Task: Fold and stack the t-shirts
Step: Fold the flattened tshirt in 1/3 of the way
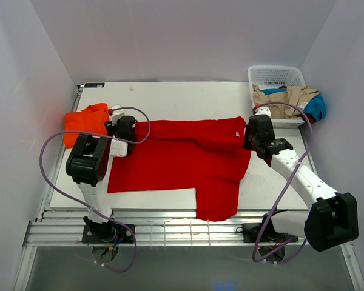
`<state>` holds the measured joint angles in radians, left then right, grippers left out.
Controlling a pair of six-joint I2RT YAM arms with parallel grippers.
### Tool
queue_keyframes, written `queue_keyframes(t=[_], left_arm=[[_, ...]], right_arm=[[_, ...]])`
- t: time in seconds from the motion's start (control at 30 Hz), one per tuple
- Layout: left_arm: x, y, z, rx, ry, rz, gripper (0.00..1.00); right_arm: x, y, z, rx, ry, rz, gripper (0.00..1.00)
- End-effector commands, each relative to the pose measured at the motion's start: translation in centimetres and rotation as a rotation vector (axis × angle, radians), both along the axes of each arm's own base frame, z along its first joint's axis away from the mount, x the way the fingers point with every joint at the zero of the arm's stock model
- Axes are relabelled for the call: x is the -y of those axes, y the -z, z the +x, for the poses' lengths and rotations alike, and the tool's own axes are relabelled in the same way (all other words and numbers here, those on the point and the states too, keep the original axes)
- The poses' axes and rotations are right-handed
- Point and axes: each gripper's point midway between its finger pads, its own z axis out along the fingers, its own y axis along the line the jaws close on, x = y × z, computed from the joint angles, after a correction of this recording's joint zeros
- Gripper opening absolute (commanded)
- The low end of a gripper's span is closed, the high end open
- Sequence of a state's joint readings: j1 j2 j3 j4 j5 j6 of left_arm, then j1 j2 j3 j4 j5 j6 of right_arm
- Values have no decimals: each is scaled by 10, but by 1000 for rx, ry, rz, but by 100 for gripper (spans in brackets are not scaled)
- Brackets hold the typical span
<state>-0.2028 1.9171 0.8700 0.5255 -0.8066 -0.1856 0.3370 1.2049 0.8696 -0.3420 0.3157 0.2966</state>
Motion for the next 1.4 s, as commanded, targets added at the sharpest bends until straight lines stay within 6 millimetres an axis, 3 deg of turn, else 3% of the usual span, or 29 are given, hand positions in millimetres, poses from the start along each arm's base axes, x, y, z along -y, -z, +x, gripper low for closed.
queue_keyframes(t=[0.0,0.23,0.4,0.53,0.7,0.8,0.83,0.97,1.23,1.37], left_arm=[[-8,-66,-15,202,-125,8,62],[6,-120,-29,338,-120,14,61],[19,-137,-43,405,-102,2,49],[32,-125,-41,394,-50,-11,45],[40,-84,-27,269,-34,63,44],[42,-70,-22,233,-30,82,47],[43,-67,-21,224,-21,87,54],[50,-66,-13,226,20,68,67],[59,-60,5,193,79,18,68],[64,-36,10,69,112,-46,68]], right_arm=[[11,2,-5,0,50,-33,8],[7,-2,-2,6,41,-23,8],[7,3,-3,1,39,-23,8],[7,7,-4,-7,39,-23,8],[6,7,-3,-8,38,-20,8],[5,6,-3,-6,36,-22,8],[6,6,-3,-5,40,-22,8],[6,7,-2,-6,36,-24,8],[4,15,-2,-24,29,-22,8],[2,15,-1,-25,25,-20,8]])
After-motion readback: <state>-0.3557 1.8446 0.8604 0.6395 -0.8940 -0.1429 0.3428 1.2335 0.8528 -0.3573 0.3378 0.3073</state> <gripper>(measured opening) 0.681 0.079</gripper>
